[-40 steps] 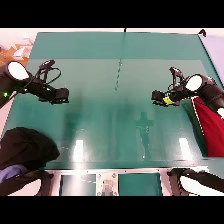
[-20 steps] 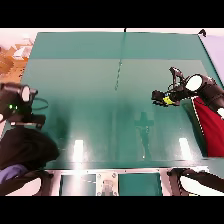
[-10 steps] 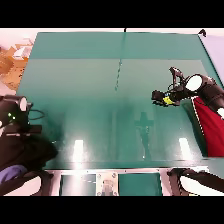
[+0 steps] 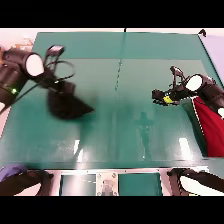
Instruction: Fold the shirts.
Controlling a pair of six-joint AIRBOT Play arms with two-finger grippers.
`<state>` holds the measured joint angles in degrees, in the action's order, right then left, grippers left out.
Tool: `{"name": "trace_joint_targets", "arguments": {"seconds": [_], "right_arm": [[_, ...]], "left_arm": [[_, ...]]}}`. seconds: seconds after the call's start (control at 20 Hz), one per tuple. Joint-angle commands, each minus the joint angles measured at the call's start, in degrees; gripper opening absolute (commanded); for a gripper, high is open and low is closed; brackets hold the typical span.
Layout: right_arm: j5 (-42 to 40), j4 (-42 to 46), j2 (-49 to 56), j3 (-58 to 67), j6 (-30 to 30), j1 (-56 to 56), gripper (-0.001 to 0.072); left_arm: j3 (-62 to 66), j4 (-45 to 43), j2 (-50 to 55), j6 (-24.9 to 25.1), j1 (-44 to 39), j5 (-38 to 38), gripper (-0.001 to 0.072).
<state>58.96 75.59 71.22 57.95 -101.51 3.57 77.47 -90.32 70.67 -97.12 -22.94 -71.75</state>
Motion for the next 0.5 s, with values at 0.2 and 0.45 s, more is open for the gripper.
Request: {"name": "trace_joint_targets", "arguments": {"seconds": [0.2,0.45], "right_arm": [[2.54,0.02,-0.04,3.41,0.02,-6.91,0.0016],[6.14,-0.02,-0.02,5.14,1.27,-14.45,0.0018]], "left_arm": [[3.30,20.90,9.68,3.39,-14.49,19.04,0.0593],[3.37,21.59,10.23,4.61,-7.85,12.94,0.0720]]}}
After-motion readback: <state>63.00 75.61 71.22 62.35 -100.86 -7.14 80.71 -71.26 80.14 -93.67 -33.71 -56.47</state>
